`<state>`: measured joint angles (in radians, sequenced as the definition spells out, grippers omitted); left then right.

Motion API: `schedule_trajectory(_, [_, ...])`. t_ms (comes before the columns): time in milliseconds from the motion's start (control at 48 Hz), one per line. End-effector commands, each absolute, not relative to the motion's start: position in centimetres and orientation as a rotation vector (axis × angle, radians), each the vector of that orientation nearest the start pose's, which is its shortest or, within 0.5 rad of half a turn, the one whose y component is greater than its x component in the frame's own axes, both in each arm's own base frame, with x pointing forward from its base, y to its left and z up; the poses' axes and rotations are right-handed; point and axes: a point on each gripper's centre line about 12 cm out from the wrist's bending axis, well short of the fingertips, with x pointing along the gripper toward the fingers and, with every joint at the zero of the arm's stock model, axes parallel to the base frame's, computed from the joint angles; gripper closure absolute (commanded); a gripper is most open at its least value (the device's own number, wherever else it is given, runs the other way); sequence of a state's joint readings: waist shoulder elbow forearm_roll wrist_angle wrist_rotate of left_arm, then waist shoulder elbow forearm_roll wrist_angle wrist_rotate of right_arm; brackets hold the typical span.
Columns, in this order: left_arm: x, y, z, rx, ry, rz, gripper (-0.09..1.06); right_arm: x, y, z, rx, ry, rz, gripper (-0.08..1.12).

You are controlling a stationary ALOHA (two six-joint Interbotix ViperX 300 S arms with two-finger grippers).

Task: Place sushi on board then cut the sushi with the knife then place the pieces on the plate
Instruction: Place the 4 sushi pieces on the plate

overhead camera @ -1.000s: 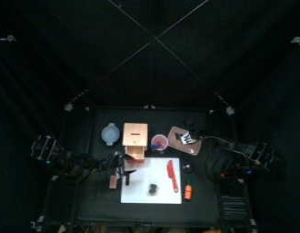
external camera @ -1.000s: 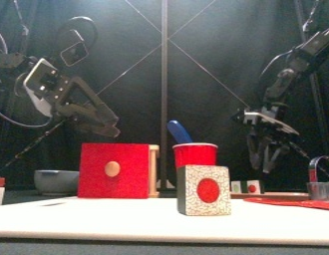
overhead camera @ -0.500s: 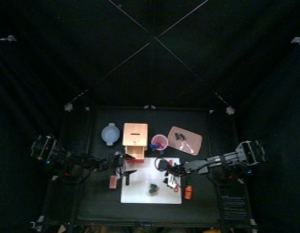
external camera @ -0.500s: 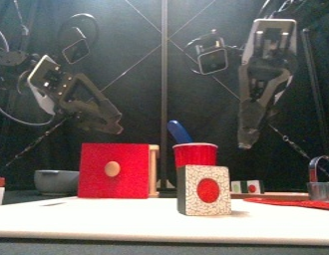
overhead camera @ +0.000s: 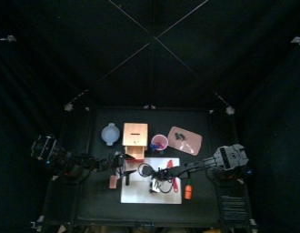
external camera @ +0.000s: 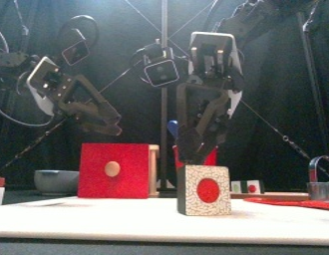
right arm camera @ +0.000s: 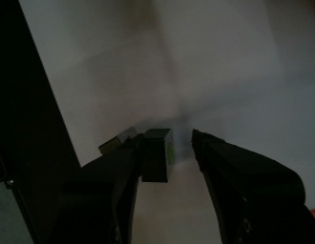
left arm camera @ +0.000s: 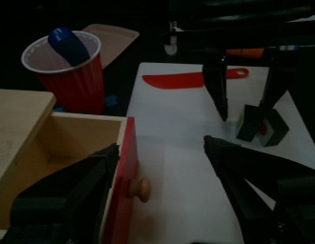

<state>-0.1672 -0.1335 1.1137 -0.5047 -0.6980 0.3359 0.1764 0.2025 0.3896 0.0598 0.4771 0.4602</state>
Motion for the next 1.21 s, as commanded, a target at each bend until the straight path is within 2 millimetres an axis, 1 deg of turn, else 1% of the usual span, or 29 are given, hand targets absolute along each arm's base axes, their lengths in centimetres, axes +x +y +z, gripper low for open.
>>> schedule_trajectory(21, [29.6, -1.2, 14.8, 0.017, 0.319, 0.161, -0.05, 42.2, 8.3, 15.3, 0.396, 1.048, -0.074, 0.23])
schedule_trajectory(271, [29.4, -1.0, 14.7, 0.011, 0.325, 0.172, -0.05, 42.1, 8.6, 14.8, 0.391, 1.063, -0.072, 0.23])
schedule_trajectory(458, [29.4, -1.0, 14.6, 0.012, 0.328, 0.172, -0.05, 41.6, 8.7, 13.8, 0.386, 1.099, -0.080, 0.23])
schedule_trajectory(896, [29.3, -1.0, 14.5, 0.012, 0.330, 0.172, -0.05, 39.5, 8.1, 12.1, 0.367, 1.206, -0.120, 0.23])
schedule_trajectory(1062, [29.2, -1.0, 14.5, 0.011, 0.333, 0.173, -0.05, 38.8, 7.9, 11.8, 0.368, 1.222, -0.127, 0.24])
schedule_trajectory(1167, [29.2, -1.0, 14.4, 0.013, 0.334, 0.172, -0.05, 38.6, 7.8, 12.1, 0.366, 1.219, -0.125, 0.25])
schedule_trajectory(1208, [29.2, -1.0, 14.5, 0.011, 0.333, 0.171, -0.05, 38.4, 7.7, 12.4, 0.367, 1.218, -0.127, 0.28])
